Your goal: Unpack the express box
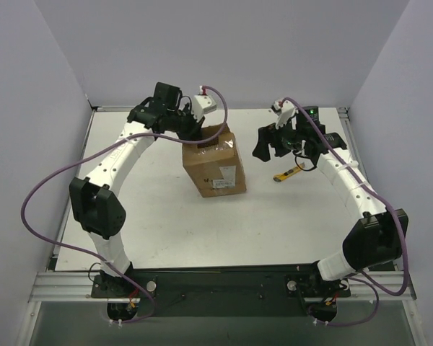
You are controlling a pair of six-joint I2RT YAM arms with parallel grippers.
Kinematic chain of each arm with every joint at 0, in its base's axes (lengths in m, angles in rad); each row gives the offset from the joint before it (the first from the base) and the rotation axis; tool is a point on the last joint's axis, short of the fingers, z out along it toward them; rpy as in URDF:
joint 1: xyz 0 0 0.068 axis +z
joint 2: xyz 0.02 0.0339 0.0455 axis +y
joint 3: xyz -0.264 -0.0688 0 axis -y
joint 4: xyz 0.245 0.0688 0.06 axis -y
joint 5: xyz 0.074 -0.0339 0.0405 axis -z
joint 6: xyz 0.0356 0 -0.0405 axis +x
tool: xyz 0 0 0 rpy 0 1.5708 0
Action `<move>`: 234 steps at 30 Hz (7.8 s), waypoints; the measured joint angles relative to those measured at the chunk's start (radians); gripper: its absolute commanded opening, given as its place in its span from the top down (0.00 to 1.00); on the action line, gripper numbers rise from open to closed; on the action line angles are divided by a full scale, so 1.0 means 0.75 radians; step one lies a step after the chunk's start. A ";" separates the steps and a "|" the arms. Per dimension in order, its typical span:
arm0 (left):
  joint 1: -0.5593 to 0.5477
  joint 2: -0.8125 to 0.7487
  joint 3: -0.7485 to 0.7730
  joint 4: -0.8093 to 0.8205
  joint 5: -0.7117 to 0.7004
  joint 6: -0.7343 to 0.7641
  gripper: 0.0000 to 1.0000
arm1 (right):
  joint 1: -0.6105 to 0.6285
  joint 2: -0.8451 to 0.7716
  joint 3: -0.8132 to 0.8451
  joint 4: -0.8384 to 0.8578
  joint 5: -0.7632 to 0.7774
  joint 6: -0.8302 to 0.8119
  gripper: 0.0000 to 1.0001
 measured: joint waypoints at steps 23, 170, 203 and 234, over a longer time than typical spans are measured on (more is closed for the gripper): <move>0.133 0.000 0.001 -0.055 0.448 -0.640 0.94 | 0.170 -0.021 0.033 -0.190 -0.023 -0.185 0.34; 0.075 0.173 0.125 -0.013 0.620 -0.561 1.00 | 0.265 0.651 1.014 -1.089 -0.522 -0.958 0.44; 0.066 0.216 0.226 -0.078 0.530 -0.534 1.00 | 0.224 0.449 0.848 -1.269 -0.401 -1.020 0.71; 0.236 0.240 -0.546 1.488 1.111 -2.134 1.00 | 0.258 0.411 0.838 -1.016 -0.127 -0.649 0.73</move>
